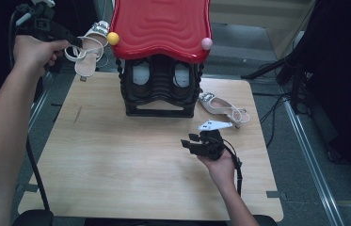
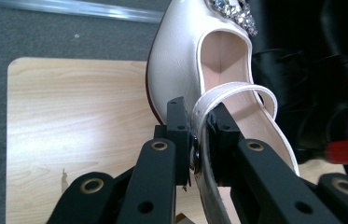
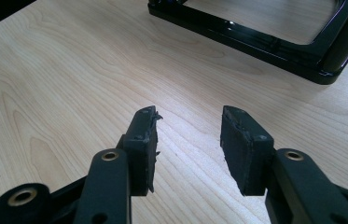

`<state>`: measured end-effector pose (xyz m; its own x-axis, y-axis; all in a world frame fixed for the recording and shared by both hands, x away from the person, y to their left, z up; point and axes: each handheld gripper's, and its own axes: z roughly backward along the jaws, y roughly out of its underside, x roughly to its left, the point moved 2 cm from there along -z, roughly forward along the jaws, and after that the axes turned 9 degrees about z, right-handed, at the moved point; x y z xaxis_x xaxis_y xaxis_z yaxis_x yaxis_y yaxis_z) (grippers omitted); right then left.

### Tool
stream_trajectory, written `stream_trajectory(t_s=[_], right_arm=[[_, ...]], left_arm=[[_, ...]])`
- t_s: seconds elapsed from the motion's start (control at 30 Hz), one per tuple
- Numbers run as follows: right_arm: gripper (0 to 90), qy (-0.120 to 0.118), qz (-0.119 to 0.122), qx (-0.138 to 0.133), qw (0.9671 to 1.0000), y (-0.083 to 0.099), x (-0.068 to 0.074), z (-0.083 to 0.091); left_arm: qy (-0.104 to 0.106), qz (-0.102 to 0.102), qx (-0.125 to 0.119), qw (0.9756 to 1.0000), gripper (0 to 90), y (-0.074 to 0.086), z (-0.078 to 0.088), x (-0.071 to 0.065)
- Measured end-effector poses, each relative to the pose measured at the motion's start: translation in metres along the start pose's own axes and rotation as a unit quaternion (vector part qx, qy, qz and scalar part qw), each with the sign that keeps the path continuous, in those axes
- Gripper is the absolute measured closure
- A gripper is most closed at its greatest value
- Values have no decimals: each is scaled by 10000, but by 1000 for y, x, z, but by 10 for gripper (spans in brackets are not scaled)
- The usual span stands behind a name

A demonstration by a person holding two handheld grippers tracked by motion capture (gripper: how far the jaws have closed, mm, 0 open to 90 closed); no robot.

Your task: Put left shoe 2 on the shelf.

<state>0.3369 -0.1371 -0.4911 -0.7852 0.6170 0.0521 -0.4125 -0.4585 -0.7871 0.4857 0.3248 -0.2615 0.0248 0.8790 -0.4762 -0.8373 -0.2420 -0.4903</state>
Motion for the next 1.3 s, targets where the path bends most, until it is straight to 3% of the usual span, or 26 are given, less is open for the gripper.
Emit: stream_trajectory(t_s=[0.47, 0.67, 0.87, 1.03, 1.17, 1.3], right_arm=[[571, 4, -7, 19, 10000, 0, 0, 0], [570, -10, -12, 18, 10000, 0, 0, 0], [570, -8, -1, 12, 10000, 0, 0, 0], [570, -6, 1, 26, 10000, 0, 0, 0], [569, -9, 7, 14, 10000, 0, 0, 0], [569, -16, -12, 16, 10000, 0, 0, 1]], left_arm=[[84, -60, -360, 9993, 825, -23, 46, -33], [99, -239, -489, 9985, 826, -31, 65, -51], [312, -312, -657, 9969, 826, -36, 79, -70], [389, -405, -696, 9960, 825, -38, 81, -86], [563, -411, -695, 9951, 825, -39, 74, -101], [582, -552, -629, 9948, 825, -40, 66, -117]])
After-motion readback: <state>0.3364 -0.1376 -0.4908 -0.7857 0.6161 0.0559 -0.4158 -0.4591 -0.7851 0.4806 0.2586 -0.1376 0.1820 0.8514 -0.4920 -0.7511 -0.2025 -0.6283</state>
